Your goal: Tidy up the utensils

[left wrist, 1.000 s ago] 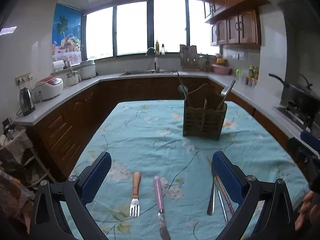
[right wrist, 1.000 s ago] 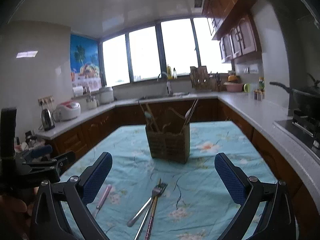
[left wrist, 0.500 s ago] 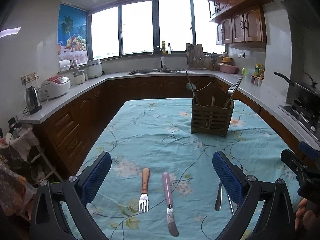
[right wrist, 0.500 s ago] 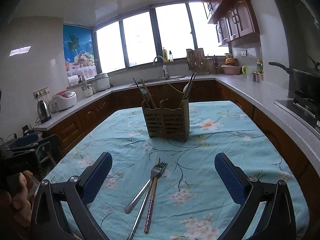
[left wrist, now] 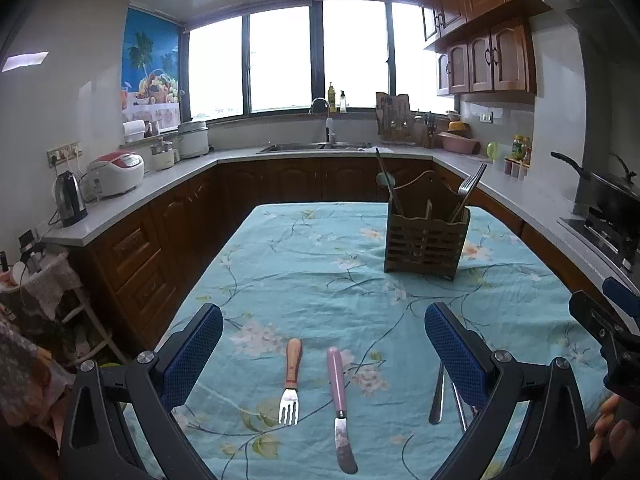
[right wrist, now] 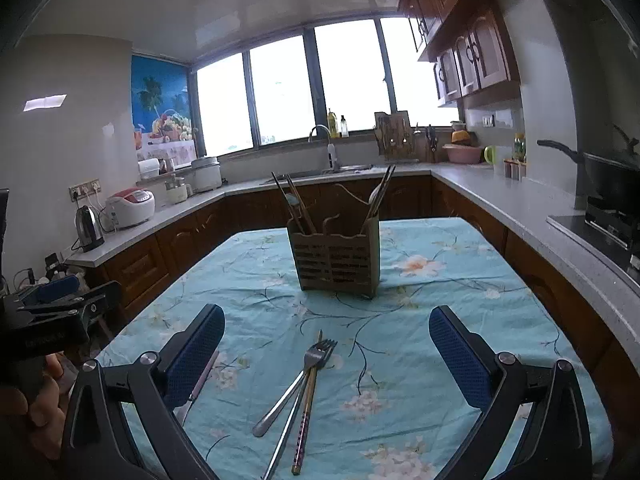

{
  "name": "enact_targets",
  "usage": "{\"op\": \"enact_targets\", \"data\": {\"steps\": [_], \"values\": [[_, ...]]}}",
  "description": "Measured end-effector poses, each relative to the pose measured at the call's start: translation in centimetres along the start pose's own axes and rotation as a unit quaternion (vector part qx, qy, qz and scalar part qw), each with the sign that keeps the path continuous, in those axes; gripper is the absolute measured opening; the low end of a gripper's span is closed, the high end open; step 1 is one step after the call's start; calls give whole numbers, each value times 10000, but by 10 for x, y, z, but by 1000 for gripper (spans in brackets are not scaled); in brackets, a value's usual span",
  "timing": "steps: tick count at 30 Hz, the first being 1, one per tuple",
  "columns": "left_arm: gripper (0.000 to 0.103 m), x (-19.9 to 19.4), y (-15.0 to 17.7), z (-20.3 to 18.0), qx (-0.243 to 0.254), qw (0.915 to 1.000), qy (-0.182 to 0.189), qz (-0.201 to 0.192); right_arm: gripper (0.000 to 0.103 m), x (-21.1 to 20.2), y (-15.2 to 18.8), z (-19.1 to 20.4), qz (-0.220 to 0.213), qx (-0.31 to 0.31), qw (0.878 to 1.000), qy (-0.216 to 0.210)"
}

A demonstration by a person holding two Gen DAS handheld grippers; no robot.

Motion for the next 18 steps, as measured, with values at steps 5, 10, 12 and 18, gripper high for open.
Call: {"op": "enact_targets", "data": {"steps": [5,10,12,18], "values": [[102,-1,2,2,-11,10000,-26,-53,103,-2,-1,1,-30,-18,10000,-11],[102,-3,4,2,-27,9999,-34,-115,103,-3,-2,2,-47,-18,10000,-4],[102,-4,4,3,-25,9999,-24,-141,103,-4,-3,3,-86,-27,10000,6],[102,-5,5,2,1,9998,-27,-178,103,-5,-3,4,-93,-33,10000,0]]}}
Point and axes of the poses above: each gripper's, at about its wrist camera, not at the fingertips, and x roughly the way its jaws point, z to its left, y to its underside, the point moved 3 cm from there along x, roughly the way its jaws point, and after that the axes turned 5 degrees about -x, right-handed, at the moved point
